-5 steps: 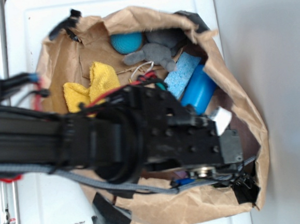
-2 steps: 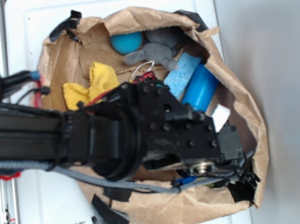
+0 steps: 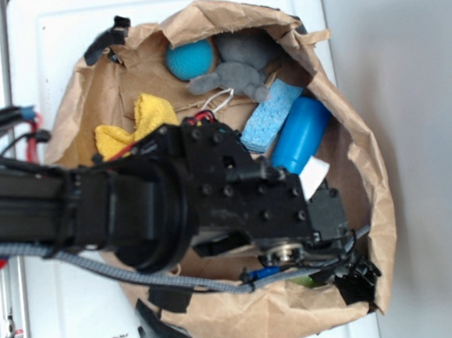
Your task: Grab the green animal.
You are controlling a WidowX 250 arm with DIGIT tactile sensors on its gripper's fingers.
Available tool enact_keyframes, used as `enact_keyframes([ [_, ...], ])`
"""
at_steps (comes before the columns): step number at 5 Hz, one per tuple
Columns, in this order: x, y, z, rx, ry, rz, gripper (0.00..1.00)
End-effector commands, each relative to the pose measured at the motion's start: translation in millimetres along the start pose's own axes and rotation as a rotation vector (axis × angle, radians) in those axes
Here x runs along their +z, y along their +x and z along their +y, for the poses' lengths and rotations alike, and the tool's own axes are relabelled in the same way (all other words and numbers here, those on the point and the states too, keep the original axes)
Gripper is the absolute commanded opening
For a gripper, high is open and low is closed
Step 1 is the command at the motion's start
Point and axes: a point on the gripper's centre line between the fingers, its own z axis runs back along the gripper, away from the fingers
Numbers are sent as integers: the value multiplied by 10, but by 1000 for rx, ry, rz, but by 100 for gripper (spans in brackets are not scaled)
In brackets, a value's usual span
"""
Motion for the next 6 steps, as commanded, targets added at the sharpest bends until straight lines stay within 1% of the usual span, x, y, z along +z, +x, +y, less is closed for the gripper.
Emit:
enact_keyframes([
  [1, 179, 108, -9, -18, -56, -9, 0],
  [2, 501, 245, -41, -5, -103, -16, 0],
  [3, 860, 338, -54, 49, -128, 33, 0],
  [4, 1094, 368, 12, 33, -133, 56, 0],
  [5, 1229, 342, 85, -35, -29, 27, 0],
  [6, 1396, 330, 171, -154, 30, -141, 0],
])
